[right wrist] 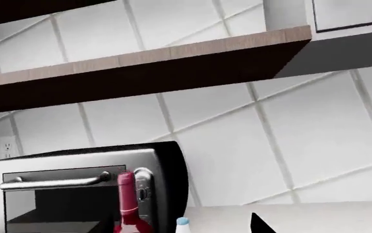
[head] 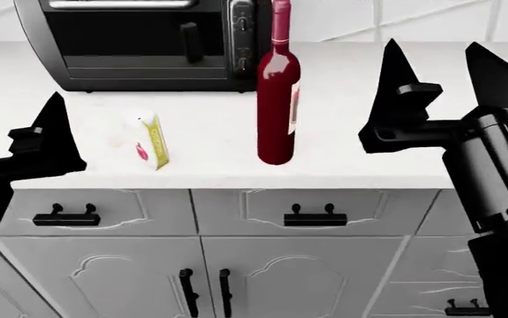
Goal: Move the drinks to the dining counter.
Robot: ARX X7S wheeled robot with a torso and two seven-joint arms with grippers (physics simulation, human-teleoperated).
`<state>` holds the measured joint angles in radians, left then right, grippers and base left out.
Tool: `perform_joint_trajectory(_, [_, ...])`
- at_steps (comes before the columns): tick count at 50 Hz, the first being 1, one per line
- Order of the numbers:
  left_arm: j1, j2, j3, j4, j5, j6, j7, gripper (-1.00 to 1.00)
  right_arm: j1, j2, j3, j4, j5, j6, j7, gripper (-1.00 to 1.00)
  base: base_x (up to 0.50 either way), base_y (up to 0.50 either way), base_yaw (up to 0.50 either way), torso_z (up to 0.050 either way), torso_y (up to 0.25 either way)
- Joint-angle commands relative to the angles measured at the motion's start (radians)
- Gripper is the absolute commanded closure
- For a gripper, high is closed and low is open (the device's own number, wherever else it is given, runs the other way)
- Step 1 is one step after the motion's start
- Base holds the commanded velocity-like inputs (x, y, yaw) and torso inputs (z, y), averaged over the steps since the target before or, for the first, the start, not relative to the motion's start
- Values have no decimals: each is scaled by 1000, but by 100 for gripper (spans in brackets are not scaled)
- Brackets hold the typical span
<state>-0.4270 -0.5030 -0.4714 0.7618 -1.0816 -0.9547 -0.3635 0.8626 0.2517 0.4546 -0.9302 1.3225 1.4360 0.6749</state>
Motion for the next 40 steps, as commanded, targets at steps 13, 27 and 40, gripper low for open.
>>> perform_joint_trajectory(13, [-52,-52,-15,27,-76,-48,-46,-100,210,233,24,39,522,-107,476,-100,491,209,0,0,0])
perform_joint_trajectory(27, [-25,-58,-39,23,-133,-52,-51,-100,167,278,-22,71,547,-126,557,-100,286,59,0,0,0])
perform_joint_trajectory(40, [-64,-133,83,-41,-391,-204,-120,-100,99,343,-154,202,735,-268,738,-100,0,0,0,0,0])
